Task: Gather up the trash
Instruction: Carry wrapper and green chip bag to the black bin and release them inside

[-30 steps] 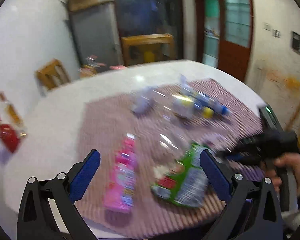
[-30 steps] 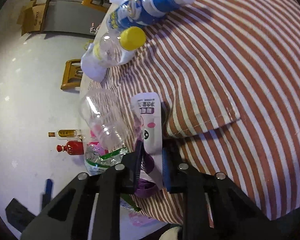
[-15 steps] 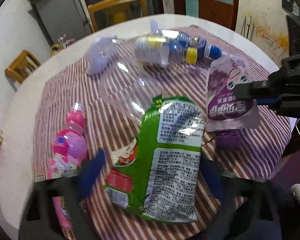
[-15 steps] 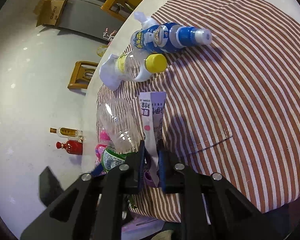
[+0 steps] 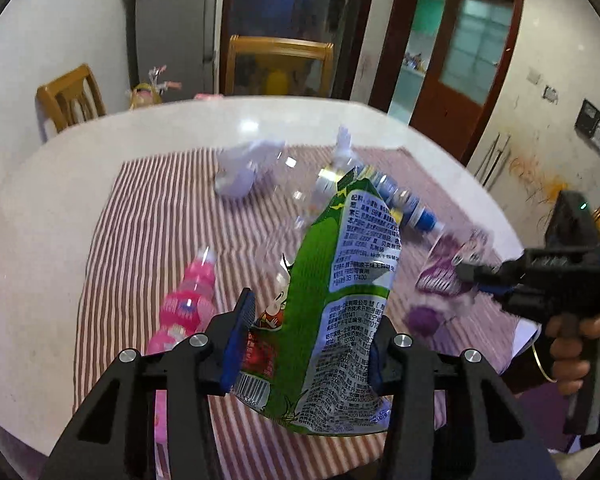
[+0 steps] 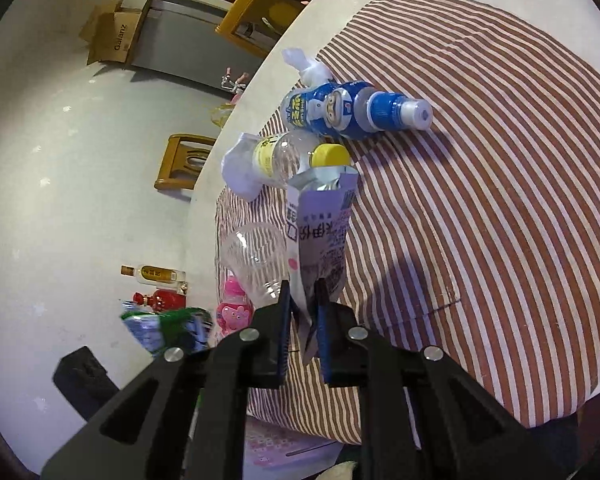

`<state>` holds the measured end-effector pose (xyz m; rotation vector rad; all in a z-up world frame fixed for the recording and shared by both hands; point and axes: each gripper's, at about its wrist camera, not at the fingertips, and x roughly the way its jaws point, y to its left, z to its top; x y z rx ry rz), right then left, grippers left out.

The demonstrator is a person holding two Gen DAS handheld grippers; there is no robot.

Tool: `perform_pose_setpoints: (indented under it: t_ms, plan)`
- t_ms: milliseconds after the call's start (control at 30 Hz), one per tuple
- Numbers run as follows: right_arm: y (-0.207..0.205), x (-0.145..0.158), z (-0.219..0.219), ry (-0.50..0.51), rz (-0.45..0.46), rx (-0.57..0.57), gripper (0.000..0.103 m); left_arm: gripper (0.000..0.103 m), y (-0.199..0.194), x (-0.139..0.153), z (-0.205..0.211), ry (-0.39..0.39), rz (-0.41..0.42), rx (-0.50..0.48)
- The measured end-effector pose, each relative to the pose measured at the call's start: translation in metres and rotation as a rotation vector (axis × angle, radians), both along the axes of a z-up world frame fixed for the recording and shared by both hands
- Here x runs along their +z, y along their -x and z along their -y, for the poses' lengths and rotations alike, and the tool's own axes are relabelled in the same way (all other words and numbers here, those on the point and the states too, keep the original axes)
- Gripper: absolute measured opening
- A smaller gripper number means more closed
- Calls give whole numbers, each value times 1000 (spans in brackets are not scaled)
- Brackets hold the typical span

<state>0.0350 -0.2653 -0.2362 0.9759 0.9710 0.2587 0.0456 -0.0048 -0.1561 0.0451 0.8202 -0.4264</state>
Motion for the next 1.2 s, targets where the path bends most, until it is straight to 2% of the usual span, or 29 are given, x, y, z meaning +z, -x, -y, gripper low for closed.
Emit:
perform_pose_setpoints:
  t_ms: [133, 300, 433, 567, 700, 800, 933, 967, 1000, 1033, 1067, 1133, 1200]
  plan:
    - [7, 7, 12, -16, 24, -22, 13, 46, -1, 16, 26, 1, 38, -71]
    - [28, 26, 48, -23, 84, -104, 13, 46, 2, 35, 68, 3, 90, -182]
    - [66, 42, 96, 15, 136, -228, 13, 46, 7, 48, 118, 11, 133, -304]
    - [127, 50, 159, 97, 145, -432, 13, 46, 18, 53, 173, 49, 146, -442]
    - [202, 36, 227, 181, 65, -690, 13, 46, 35, 55, 221, 74, 146, -566]
    - [263, 9, 278, 226, -45, -890, 13, 46, 51, 53, 254, 85, 138, -651]
    - [301, -45, 314, 190, -180, -1038, 14, 46, 73, 46, 294, 92, 132, -745]
    - [303, -55, 320, 178, -202, -1039, 16, 46, 77, 44, 304, 96, 125, -769]
    - [304, -65, 327, 169, -232, -1037, 35, 46, 83, 42, 318, 100, 116, -799]
    - [305, -76, 332, 155, -268, -1048, 69, 46, 88, 39, 329, 100, 108, -823]
    - [308, -84, 337, 137, -299, -1057, 78, 46, 94, 35, 341, 97, 101, -848]
    - [315, -85, 340, 119, -306, -1091, 80, 46, 105, 27, 357, 85, 100, -883]
    - [324, -78, 343, 149, -282, -1111, 80, 46, 118, 17, 377, 67, 76, -936]
